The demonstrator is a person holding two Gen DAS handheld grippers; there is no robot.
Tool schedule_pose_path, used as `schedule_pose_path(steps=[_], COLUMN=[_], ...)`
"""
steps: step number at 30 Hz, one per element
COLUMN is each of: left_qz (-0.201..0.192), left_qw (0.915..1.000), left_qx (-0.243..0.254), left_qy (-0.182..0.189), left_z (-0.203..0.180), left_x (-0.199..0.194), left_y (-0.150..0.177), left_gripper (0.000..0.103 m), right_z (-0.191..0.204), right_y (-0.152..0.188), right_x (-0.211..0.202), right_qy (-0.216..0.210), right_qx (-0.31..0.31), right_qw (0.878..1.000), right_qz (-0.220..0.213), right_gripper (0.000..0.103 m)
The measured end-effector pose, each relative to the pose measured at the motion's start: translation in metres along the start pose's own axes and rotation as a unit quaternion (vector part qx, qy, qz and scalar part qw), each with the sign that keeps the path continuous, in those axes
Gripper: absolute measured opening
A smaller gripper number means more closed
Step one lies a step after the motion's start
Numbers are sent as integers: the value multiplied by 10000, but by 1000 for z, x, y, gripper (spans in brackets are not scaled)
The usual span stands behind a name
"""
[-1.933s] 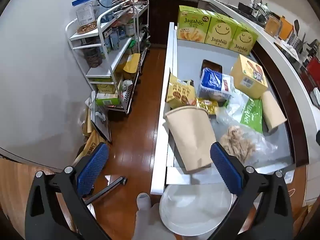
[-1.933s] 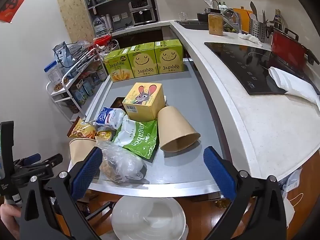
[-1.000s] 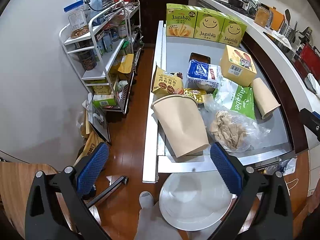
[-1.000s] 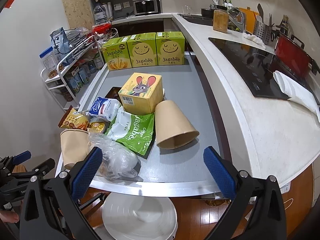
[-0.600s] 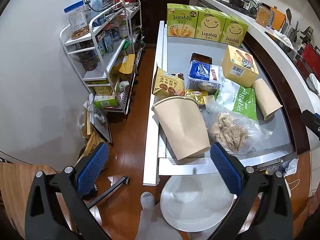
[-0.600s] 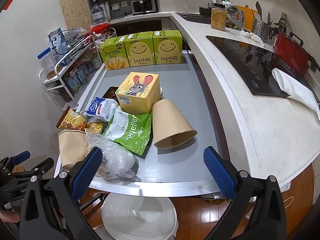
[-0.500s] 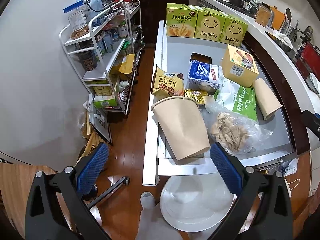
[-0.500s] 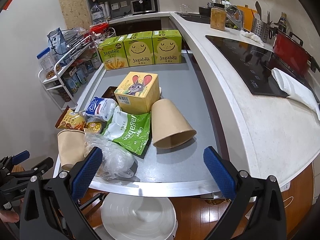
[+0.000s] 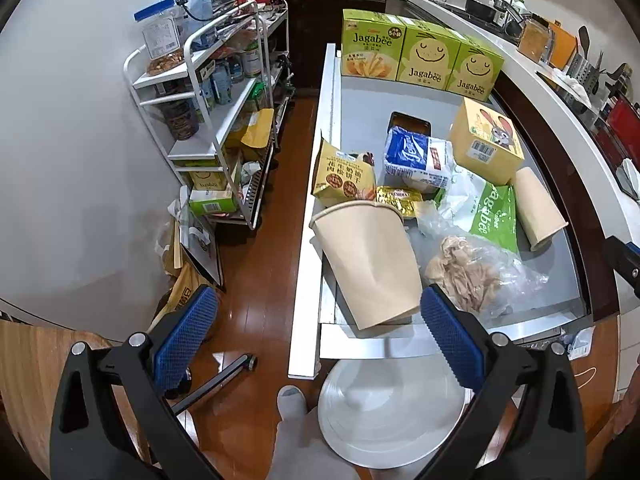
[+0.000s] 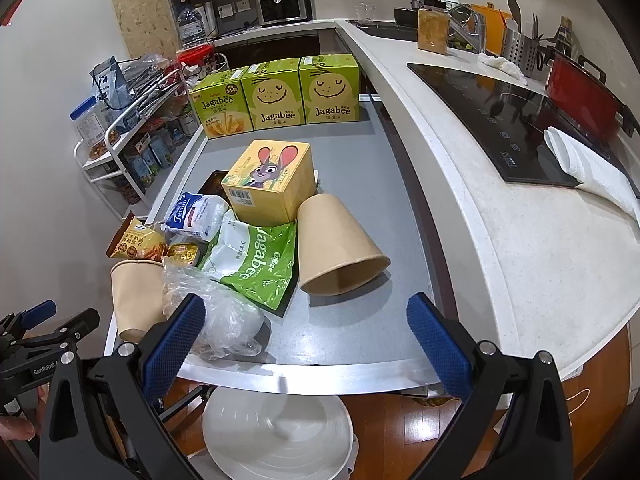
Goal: Collect trash
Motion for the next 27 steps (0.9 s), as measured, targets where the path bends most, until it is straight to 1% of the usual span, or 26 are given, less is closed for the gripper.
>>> schedule_pose_path(steps=[9, 17, 21, 23, 25, 27], left_qz=[-132, -93, -72, 3, 118, 205], left_qw=[9999, 9999, 9999, 9998, 9994, 9993], left_qx=[12, 8, 98, 138, 130, 130], left_qy=[1, 98, 117, 153, 294, 295], left_z=[-1, -5, -11, -15, -19, -19], left_x=[-3, -2, 1, 5, 10, 16], left_y=[-8, -10, -9, -9, -6, -5], left_gripper=[102, 102, 102, 102, 102, 102], right_z=[1, -2, -4, -4, -6, -8], right_y=[6, 15, 9, 3, -3, -10], right_x=[7, 10, 12, 14, 17, 20], right_qy=[-69, 64, 71, 102, 176, 176], right_qx=[58, -39, -105, -189, -270, -308], right_qw=[9999, 9999, 9998, 9997, 9994, 9993], right_qz=[59, 149, 126, 114, 116, 117], right_gripper=[99, 99, 99, 99, 99, 99])
Point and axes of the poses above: each gripper's, at about its wrist camera, not at the fingertips, and x roughly the way its jaws point, z to its left, y to its underside, the point moved 6 cm from there along x, roughly the way its jaws point, and after that the axes turned 12 degrees about -x, right-handed, at the moved point
